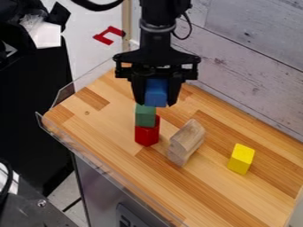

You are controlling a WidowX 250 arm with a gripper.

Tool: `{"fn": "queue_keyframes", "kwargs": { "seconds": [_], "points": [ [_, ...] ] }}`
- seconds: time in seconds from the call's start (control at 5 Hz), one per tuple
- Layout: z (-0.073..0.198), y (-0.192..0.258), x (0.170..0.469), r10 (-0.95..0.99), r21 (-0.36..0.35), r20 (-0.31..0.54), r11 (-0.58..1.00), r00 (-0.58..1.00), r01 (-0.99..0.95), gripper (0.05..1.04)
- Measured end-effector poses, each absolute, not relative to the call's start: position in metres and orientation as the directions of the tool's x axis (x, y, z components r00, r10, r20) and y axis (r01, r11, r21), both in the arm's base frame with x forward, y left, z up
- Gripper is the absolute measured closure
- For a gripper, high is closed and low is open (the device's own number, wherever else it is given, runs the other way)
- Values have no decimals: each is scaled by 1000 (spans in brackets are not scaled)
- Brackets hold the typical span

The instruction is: Put blue block on green block from right side

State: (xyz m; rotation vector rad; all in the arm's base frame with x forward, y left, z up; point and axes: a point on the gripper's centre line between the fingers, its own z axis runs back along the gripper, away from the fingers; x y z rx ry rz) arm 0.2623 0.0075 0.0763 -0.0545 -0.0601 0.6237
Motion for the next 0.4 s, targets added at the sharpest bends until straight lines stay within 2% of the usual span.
{"fn": "queue_keyframes", "kwargs": {
  "seconds": [0.4],
  "points": [
    [73,14,263,599,-87,29,799,800,-595,503]
  ]
}}
